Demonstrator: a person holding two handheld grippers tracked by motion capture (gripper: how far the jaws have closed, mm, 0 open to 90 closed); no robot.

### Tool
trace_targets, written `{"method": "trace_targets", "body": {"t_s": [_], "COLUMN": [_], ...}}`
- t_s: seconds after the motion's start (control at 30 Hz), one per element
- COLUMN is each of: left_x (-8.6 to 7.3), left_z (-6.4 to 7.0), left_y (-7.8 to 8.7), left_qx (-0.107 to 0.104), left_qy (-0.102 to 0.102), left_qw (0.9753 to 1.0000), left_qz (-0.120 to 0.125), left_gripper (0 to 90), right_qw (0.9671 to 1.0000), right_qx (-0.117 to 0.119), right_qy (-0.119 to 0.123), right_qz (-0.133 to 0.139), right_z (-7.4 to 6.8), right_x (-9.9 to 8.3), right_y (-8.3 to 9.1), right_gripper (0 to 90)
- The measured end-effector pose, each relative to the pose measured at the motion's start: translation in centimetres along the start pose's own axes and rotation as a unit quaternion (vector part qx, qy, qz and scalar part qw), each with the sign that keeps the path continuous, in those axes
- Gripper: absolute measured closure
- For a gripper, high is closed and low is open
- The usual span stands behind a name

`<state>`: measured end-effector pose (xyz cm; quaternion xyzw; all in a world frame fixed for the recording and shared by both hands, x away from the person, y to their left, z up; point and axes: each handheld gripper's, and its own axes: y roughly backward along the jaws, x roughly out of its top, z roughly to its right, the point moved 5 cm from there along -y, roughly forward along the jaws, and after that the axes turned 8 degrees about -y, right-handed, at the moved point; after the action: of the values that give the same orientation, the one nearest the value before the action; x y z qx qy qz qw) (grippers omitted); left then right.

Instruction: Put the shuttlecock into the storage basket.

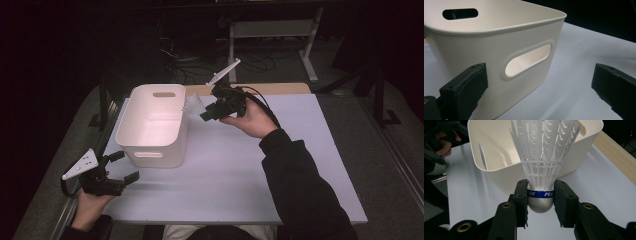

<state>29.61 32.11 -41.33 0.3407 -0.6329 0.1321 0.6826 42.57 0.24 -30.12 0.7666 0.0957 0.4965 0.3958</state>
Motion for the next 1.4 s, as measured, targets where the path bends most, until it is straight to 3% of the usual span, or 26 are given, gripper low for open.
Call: {"method": "trace_targets", "body": {"t_s": [0.4, 1.4], "left_x": [0.0, 0.0], "left_z": [0.0, 0.0], "left_y": [0.0, 0.0], "left_qx": [-0.001, 0.000], "left_qy": [0.000, 0.000], "left_qw": [1.0000, 1.0000], "left_qz": [0.001, 0.000], "left_gripper": [0.3, 0.3], "right_qw": [0.9999, 0.9992], "right_qx": [0.002, 0.021], "right_qy": [0.015, 0.034], "right_qz": [0.003, -0.003], "right_z": [-1.0, -2.2], "right_x": [1.7, 3.4], "right_y": [0.0, -1.7], "right_gripper": [64.2, 64.2]}}
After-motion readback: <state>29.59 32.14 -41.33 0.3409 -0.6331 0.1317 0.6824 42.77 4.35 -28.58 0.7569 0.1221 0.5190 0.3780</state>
